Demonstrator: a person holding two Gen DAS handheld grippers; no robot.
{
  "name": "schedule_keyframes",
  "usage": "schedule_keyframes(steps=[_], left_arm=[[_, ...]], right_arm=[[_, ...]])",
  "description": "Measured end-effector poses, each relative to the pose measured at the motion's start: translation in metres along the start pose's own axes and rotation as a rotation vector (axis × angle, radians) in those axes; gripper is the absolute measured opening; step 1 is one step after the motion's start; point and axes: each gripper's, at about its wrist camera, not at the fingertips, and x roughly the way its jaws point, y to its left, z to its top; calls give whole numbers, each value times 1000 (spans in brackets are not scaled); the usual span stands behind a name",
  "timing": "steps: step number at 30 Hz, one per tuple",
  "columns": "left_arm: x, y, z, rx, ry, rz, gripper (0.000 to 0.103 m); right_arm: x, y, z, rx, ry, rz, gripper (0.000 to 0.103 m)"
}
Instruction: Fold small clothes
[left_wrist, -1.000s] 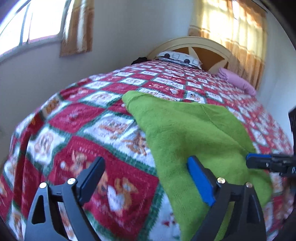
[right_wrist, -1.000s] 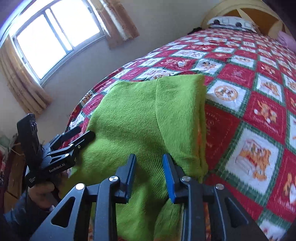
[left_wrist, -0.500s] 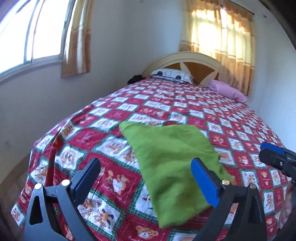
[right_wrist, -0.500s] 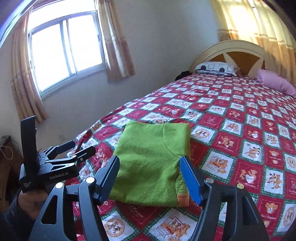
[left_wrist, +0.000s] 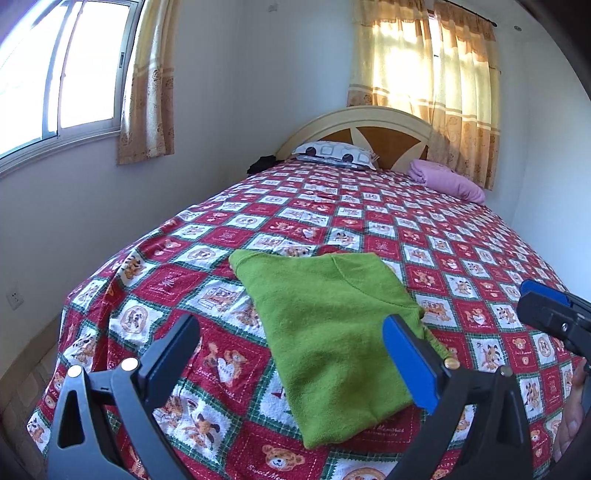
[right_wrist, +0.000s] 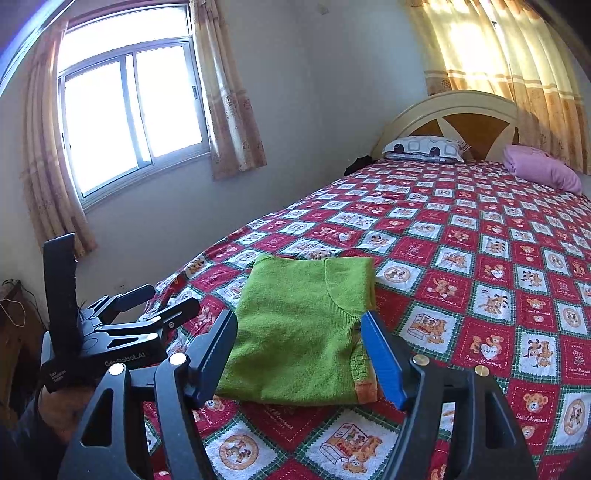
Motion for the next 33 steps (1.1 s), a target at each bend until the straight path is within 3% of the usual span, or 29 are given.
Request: schedule_keyframes(steps=[33], left_arm=[[0, -7, -5, 19, 4, 13, 102]], right_arm=[[-7, 5, -4, -2, -29, 20, 72]])
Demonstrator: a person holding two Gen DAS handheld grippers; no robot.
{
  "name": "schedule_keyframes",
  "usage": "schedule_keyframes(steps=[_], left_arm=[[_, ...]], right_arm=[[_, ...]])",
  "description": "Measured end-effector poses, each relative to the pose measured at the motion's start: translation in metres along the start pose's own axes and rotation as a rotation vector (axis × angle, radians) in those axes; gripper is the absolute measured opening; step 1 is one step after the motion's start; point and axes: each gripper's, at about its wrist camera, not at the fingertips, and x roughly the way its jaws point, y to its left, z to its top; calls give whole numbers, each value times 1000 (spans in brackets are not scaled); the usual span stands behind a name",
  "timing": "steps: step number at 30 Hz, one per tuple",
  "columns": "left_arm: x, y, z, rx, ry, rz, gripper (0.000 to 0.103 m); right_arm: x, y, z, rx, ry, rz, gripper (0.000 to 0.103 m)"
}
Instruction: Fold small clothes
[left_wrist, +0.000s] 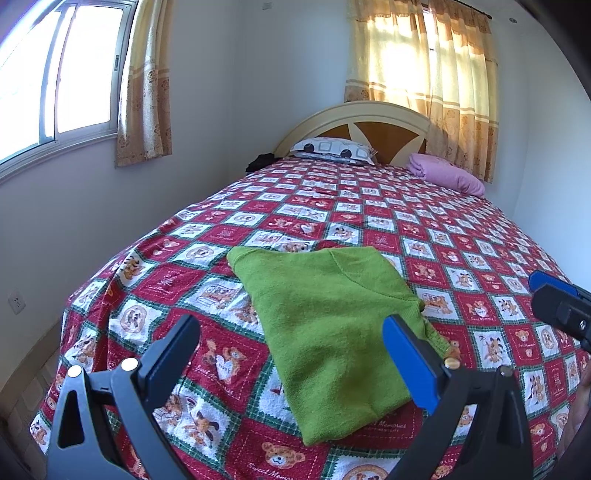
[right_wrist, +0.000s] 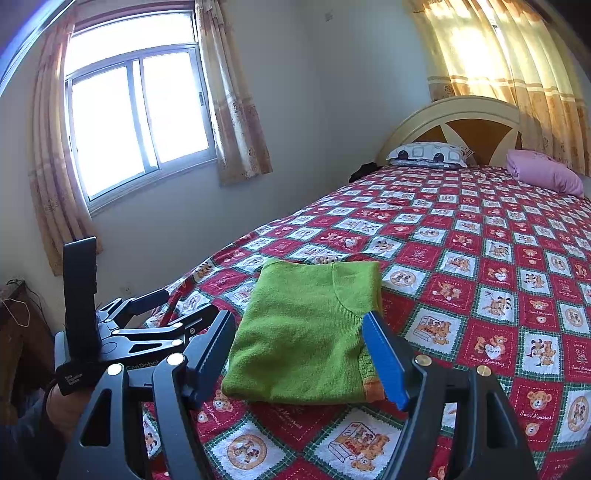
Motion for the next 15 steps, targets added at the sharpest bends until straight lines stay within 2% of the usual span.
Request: schedule_keyframes(steps=[15], left_arm=[[0, 3, 5, 11, 7, 4, 103]], right_arm=[[-6, 5, -1, -4, -34, 9, 72]])
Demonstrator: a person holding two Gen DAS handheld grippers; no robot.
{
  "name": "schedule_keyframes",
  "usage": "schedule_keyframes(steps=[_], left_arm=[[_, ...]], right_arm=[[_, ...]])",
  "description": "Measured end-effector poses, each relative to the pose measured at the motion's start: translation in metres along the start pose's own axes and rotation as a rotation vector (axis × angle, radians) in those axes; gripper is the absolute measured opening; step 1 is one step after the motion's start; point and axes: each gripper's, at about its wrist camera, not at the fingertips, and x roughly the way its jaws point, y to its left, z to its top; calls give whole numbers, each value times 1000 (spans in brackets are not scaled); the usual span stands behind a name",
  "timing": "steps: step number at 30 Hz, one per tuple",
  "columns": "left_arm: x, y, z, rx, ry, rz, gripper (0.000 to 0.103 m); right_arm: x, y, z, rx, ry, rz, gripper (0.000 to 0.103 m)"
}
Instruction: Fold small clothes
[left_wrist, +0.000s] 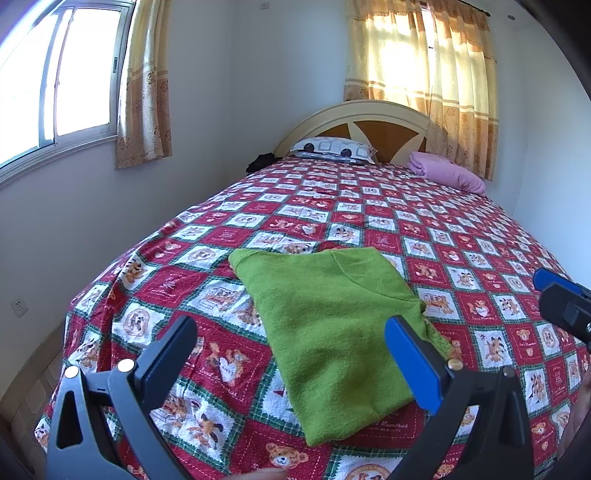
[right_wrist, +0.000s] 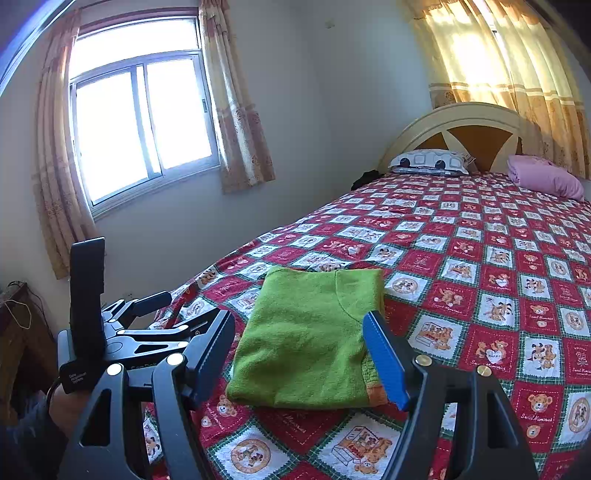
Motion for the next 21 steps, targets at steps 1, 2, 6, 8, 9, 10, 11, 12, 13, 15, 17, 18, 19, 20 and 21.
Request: schedule_keyframes(steps=[1, 2, 6, 8, 9, 10, 11, 12, 13, 15, 17, 18, 19, 20, 21], left_arm=[[0, 1, 1, -2, -1, 3, 103], [0, 2, 1, -3, -3, 4, 103], [-2, 8, 5, -11, -14, 13, 103], [-3, 12, 6, -14, -20, 21, 103], [-3, 13, 7, -18, -22, 29, 103], [-3, 15, 7, -23, -23, 35, 103], [-3, 18, 7, -30, -26, 45, 103], [-3, 19, 7, -31, -30, 49, 103], [-3, 20, 7, -28, -33, 55, 103], [-3, 21, 6, -18, -41, 66, 103], [-2, 19, 6, -7, -47, 69, 103], [-2, 19, 6, -4, -50, 69, 103], [-3, 19, 5, 1, -54, 72, 103], [-3, 18, 5, 4, -54, 70, 103], [-3, 18, 5, 5, -52, 65, 103]], right_arm=[[-1, 1, 0, -2, -2, 1, 72], [-1, 1, 0, -3, -3, 2, 72], [0, 2, -1, -8, 1, 6, 72], [1, 2, -1, -8, 1, 8, 72], [1, 3, -1, -9, 1, 9, 72], [1, 3, -1, -11, 0, 10, 72], [1, 4, -2, -12, -1, 11, 72], [1, 4, -2, -14, -1, 12, 72], [2, 5, -2, -15, 1, 14, 72], [3, 6, -3, -17, 5, 16, 72], [4, 7, -4, -20, 11, 17, 72], [5, 7, -5, -21, 14, 18, 72], [6, 7, -5, -21, 16, 19, 72], [6, 8, -5, -22, 18, 20, 72], [6, 9, -6, -23, 18, 21, 72]])
